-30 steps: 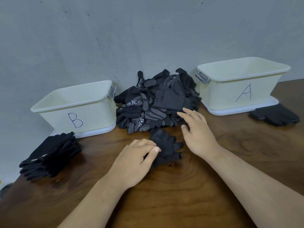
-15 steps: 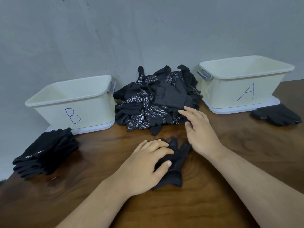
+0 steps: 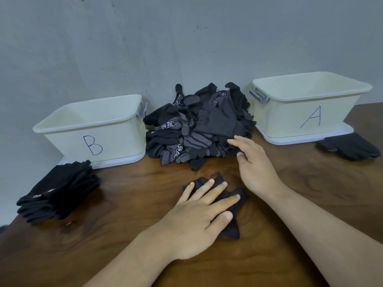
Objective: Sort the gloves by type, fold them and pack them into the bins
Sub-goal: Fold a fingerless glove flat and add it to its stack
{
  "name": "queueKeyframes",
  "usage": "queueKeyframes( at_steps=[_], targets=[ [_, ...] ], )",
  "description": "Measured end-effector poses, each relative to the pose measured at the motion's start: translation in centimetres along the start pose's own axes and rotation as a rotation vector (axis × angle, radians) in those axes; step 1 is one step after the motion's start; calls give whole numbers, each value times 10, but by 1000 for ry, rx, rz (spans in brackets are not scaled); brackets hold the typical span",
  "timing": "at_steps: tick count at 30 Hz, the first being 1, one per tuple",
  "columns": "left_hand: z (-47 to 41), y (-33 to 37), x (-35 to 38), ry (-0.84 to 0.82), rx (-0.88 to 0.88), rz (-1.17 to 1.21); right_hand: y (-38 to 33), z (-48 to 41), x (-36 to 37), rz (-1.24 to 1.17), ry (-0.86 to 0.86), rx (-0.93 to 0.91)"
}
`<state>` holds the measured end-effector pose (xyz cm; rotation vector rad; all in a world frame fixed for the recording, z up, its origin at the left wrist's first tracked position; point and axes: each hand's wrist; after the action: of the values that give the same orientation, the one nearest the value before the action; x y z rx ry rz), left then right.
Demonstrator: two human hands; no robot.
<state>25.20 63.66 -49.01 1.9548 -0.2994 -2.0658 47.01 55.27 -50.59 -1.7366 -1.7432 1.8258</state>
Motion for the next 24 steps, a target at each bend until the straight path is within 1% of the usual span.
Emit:
queueKeyframes(
  at_steps=[2,5,7,9,12,14,16,17,19,22,24],
  targets=[
    [0,0,-2,106,-6,43,0,-1,1,-6,12,-11],
    [0,-14,-7,359,-3,62,-1,-2,4,-17,38,-42],
    [-2,-32,-8,488,-49,63,-1,-1,3,-23,42,-55],
    [-5,-50,-9,570,-138,81,-2,1,3,-32,48,-70],
    [-5,-70,-12,668,-260,184,-7,3,1,-39,56,-96],
    [-5,-78,-17,744,-341,340,-12,3,-1,-12,51,-129],
    [-5,-83,-20,845,-416,561,-17,-2,-1,20,52,-183],
    [-6,-85,-21,896,-435,648,-21,-6,0,39,49,-205],
    [-8,-87,-22,966,-438,736,-31,-18,2,74,37,-233],
    [-9,-89,-21,1041,-439,778,-54,-41,11,139,28,-299],
    [-10,-90,-21,1094,-485,782,-76,-59,19,184,8,-328]
  ],
)
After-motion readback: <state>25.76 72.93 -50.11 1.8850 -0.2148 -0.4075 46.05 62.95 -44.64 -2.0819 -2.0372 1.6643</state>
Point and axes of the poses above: each hand's wrist, its own z-axis away from the middle knuckle, its own x-axis out of the palm, y = z × x, and after that the axes turned 6 degrees about x, right-handed
